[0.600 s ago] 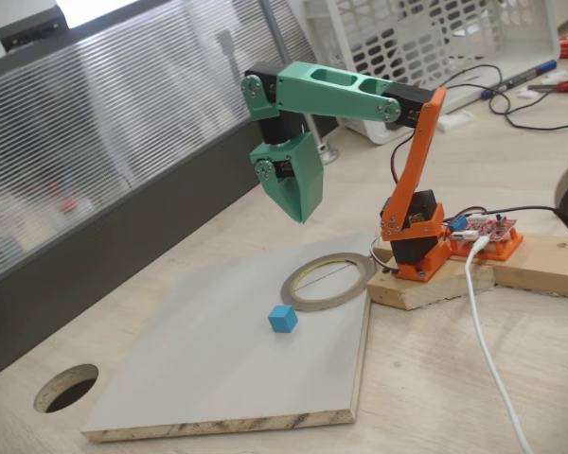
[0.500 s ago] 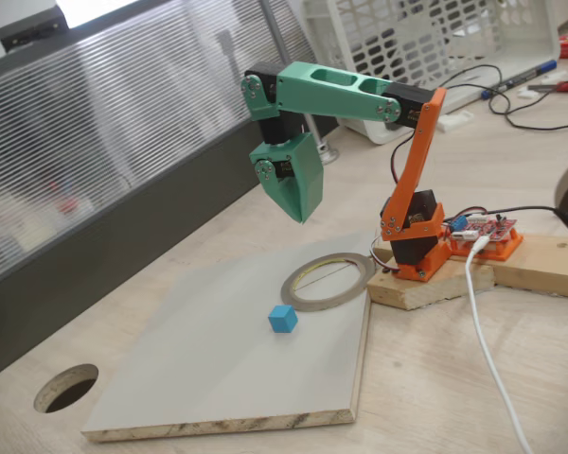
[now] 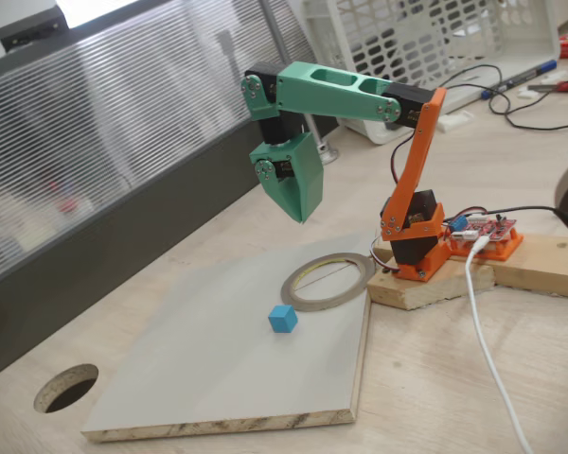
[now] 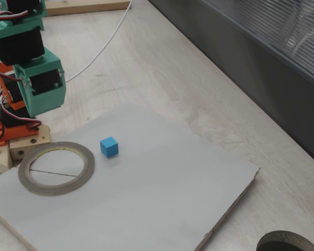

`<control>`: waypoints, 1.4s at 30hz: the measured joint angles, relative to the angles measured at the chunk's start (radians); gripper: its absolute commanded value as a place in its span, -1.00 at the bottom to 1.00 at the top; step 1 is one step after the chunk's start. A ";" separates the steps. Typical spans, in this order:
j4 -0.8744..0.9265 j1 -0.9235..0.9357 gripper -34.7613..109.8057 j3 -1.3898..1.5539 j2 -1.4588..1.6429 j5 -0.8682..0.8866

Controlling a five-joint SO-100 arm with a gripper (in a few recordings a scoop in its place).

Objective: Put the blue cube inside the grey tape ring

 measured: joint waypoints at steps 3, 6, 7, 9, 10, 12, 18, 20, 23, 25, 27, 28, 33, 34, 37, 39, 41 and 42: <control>0.000 0.000 -0.51 0.000 0.000 0.000; 0.000 0.000 -0.51 0.000 0.000 0.000; 0.000 0.000 -0.51 0.000 0.000 0.000; 0.000 0.000 -0.51 0.000 0.000 0.000; 0.000 0.000 -0.51 0.000 0.000 0.000; 0.000 0.000 -0.51 0.000 0.000 0.000; 0.000 -0.009 -0.51 0.000 -0.002 0.000; 0.003 -0.055 -0.51 0.000 -0.011 0.000; 0.000 -0.189 -0.51 0.000 -0.011 0.000; 0.003 -0.285 -0.51 0.000 -0.011 0.000; 0.000 -0.379 -0.51 0.000 -0.011 0.000; 0.003 -0.408 -0.51 0.000 -0.011 0.000; 0.000 -0.465 -0.51 0.083 -0.011 0.000; 0.000 -0.471 -0.51 0.106 -0.011 0.000; -0.002 -0.466 -0.51 0.121 -0.026 0.000; 0.003 -0.466 -0.51 0.123 -0.067 0.000; -0.003 -0.466 -0.51 0.121 -0.129 0.000; -0.003 -0.466 -0.51 0.121 -0.163 0.000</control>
